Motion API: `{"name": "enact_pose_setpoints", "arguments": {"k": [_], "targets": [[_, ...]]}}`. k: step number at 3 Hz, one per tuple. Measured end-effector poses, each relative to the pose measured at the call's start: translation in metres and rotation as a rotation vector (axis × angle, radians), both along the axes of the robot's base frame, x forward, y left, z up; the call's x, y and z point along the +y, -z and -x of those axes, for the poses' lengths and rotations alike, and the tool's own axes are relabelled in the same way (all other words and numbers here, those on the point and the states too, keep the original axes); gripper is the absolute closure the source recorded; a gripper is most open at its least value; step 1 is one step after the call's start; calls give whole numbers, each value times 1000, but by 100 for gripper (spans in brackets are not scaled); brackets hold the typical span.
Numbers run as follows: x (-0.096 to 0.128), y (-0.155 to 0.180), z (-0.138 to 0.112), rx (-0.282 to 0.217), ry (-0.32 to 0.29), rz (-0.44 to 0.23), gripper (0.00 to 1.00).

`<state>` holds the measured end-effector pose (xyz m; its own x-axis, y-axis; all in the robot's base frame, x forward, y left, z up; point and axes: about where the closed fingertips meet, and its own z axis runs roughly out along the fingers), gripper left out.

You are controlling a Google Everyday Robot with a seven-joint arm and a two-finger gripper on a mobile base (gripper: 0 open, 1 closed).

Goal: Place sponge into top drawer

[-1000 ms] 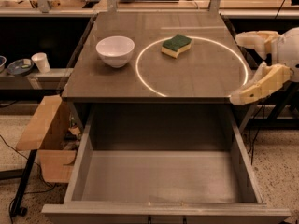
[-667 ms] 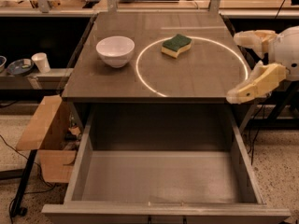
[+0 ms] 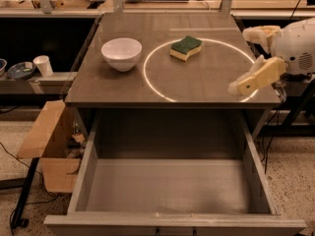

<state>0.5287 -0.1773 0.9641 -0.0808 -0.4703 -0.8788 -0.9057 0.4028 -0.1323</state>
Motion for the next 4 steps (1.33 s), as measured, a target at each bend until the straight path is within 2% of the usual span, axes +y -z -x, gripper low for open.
{"name": "enact_pose_setpoints", "arguments": {"k": [1, 2, 3, 4], "targets": [[-9, 5, -22, -19, 112, 52, 0], [-9, 4, -24, -25, 115, 48, 0], [-3, 4, -26, 1, 94, 3, 0], [5, 2, -34, 49, 79, -97, 0]]}}
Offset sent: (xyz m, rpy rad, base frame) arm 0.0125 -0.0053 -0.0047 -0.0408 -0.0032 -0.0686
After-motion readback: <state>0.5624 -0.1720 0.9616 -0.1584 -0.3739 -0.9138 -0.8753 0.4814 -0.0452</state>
